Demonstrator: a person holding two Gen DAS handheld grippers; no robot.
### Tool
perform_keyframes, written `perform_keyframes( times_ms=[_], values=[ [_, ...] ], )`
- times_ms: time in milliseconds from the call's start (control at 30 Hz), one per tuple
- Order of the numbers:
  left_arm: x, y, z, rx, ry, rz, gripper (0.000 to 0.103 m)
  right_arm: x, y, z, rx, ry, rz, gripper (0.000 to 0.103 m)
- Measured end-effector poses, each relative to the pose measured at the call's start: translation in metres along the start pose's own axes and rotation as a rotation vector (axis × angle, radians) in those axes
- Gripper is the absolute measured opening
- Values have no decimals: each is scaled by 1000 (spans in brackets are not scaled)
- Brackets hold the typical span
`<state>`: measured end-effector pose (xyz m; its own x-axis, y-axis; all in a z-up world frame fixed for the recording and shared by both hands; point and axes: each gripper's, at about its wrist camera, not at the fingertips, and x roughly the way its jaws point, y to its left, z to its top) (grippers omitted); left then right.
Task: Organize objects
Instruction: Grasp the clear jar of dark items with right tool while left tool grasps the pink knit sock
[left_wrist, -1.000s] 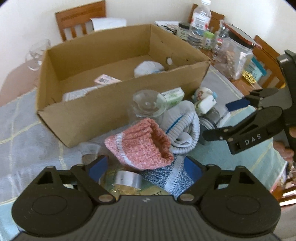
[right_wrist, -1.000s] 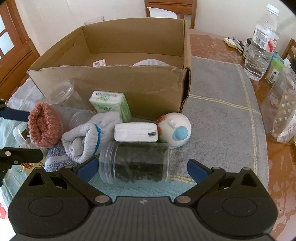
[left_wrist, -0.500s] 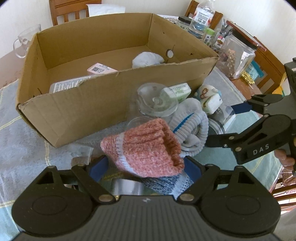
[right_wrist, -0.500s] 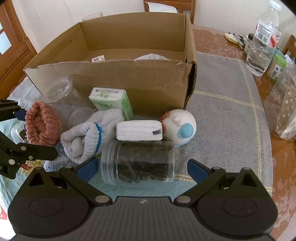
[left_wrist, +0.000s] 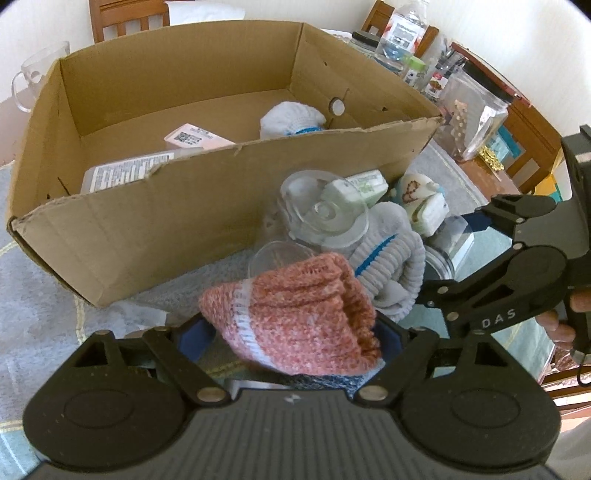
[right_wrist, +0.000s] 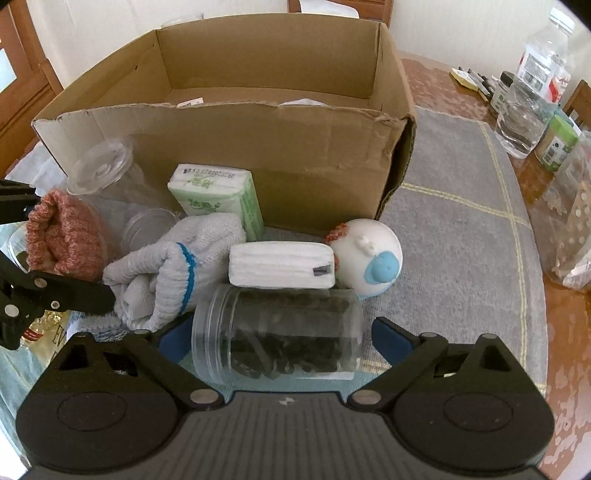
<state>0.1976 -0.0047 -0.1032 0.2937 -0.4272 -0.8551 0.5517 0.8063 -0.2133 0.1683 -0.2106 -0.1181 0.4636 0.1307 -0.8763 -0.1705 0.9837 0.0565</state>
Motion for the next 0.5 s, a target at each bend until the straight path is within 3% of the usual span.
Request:
perform_keyframes(
  times_ms=[300, 500],
  values=[
    [-7, -3, 2, 3, -9, 20, 71, -1, -2, 1, 1, 10, -13, 80],
    [-14, -4, 3, -1, 1, 37, 63, -6, -6, 3, -11, 17, -17, 79]
  ],
)
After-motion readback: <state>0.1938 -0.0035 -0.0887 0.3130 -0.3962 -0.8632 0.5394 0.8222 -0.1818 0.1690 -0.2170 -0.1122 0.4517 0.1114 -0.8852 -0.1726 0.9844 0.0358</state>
